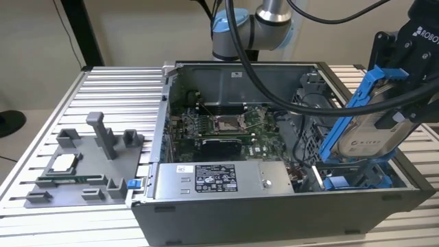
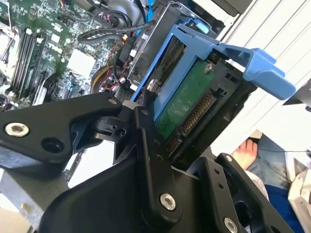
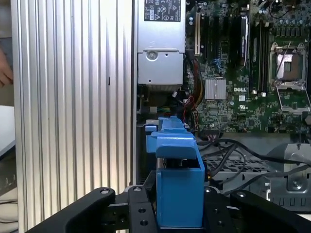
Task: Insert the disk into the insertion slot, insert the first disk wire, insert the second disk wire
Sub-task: 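Insert the disk into the insertion slot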
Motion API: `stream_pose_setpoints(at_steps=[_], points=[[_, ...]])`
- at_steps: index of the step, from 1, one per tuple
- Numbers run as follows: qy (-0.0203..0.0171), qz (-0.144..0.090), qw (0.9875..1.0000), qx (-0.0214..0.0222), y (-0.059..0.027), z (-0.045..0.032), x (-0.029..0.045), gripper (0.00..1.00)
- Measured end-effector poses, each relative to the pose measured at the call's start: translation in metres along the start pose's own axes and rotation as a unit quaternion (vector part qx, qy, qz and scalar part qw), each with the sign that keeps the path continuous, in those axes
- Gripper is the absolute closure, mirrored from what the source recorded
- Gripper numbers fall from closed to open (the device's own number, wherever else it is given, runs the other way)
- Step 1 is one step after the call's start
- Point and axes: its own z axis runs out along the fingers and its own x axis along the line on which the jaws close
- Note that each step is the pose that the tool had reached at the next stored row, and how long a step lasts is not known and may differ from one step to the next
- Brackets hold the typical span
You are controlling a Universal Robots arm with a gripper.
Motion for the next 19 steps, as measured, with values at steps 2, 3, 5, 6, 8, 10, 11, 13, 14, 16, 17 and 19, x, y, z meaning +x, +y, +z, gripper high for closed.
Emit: stream_pose_setpoints(at_steps=[2, 3, 5, 6, 8, 10, 11, 13, 14, 16, 17, 19], points=[[0.0000, 0.000, 1.0000, 0.0000, 0.0000, 0.0002, 0.0000, 1.00], [0.0000, 0.000, 1.0000, 0.0000, 0.0000, 0.0003, 0.0000, 1.00], [0.0000, 0.000, 1.0000, 0.0000, -0.0001, 0.0004, 0.0000, 1.00], [-0.0001, 0.000, 1.0000, 0.0000, -0.0001, 0.0007, 0.0000, 1.00], [-0.0001, 0.000, 1.0000, 0.0000, -0.0004, 0.0013, 0.0000, 1.00], [0.0000, 0.000, 1.0000, 0.0000, -0.0008, 0.0021, 0.0000, 1.00], [0.0000, 0.000, 1.0000, 0.0000, -0.0009, 0.0026, 0.0000, 1.00], [-0.0001, 0.000, 1.0000, 0.0000, -0.0013, 0.0035, 0.0000, 1.00], [0.0000, 0.000, 1.0000, 0.0000, -0.0015, 0.0039, 0.0000, 1.00], [0.0000, 0.000, 1.0000, 0.0000, -0.0018, 0.0048, 0.0000, 1.00], [-0.0001, 0.001, 1.0000, 0.0000, -0.0021, 0.0054, 0.0000, 1.00], [-0.0002, 0.002, 1.0000, 0.0000, -0.0025, 0.0070, 0.0001, 1.00]])
